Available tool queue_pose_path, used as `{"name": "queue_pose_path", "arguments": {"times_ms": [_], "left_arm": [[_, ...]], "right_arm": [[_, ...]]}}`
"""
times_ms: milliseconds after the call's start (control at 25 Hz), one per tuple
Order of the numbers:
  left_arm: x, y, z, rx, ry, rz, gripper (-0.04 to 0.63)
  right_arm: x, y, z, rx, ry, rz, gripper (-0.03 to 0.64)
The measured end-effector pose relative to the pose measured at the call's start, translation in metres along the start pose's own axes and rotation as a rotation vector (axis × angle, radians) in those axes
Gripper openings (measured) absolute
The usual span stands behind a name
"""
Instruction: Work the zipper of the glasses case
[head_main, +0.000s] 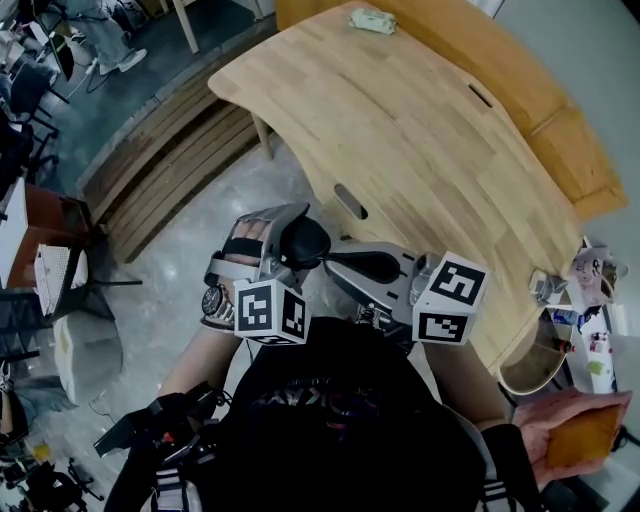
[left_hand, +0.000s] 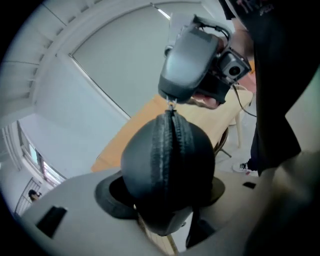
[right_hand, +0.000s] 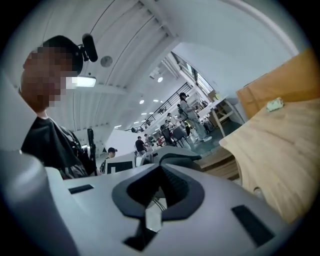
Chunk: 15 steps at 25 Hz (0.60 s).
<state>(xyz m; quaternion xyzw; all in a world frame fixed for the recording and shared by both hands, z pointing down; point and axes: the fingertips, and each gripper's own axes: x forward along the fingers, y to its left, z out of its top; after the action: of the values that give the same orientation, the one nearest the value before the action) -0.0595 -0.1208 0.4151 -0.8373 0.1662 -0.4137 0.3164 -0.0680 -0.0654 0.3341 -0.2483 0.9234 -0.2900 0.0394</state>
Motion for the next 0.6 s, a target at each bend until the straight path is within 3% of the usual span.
{"name": "queue_pose_path", "arguments": {"times_ms": [320, 480, 600], "left_arm": [[0.006, -0.004, -0.016, 0.049, 0.111, 0.01, 0.278], [0.008, -0.007, -0.013, 0.025, 0.094, -0.007, 0.278], [0.009, -0.009, -0.012, -0.032, 0.06, -0.033, 0.278]], "right_arm": [[0.012, -0.001, -0.012, -0.058, 0.068, -0.052, 0.015], [0.023, 0.003, -0.016, -0.079, 0.084, -0.034, 0.015], [0.024, 0.002, -0.015, -0.034, 0.058, -0.007, 0.015]]}}
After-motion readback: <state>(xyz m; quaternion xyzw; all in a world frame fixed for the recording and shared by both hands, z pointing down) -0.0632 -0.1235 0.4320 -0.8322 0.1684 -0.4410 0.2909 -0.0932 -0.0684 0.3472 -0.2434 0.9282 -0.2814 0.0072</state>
